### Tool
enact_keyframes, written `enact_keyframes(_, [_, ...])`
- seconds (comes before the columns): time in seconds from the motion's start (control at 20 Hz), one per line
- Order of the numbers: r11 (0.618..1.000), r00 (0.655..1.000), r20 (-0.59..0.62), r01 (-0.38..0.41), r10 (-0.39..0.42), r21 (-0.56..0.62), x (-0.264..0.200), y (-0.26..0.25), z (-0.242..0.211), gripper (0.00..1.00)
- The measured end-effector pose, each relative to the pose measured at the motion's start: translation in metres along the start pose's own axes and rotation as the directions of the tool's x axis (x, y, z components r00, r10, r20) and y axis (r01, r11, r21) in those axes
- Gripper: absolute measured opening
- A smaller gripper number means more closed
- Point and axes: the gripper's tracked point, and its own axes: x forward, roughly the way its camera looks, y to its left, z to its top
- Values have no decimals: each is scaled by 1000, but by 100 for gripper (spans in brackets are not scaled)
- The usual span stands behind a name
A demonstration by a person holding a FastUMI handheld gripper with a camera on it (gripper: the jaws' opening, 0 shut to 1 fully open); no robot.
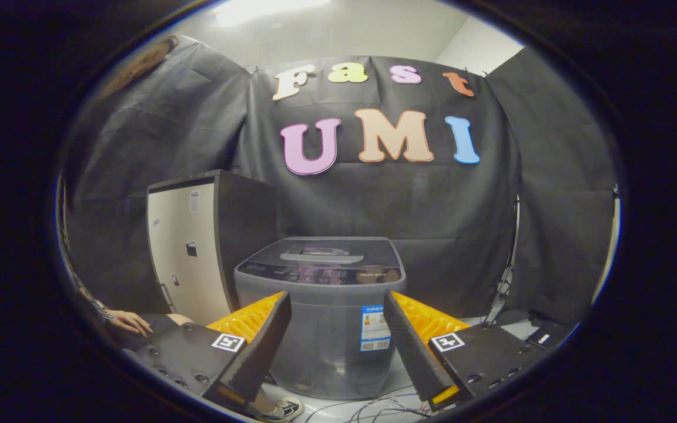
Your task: Put the clothes into the washing machine and then close the washing machine lid.
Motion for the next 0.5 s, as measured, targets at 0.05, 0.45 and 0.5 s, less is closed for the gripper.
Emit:
enact_keyframes(0.05, [1000,1000,0,0,0,0,-1,0,0,99])
enact_keyframes(0.45, [1000,1000,0,0,0,0,-1,0,0,99])
enact_keyframes(0.5, [1000,1000,0,0,0,0,0,0,-1,99])
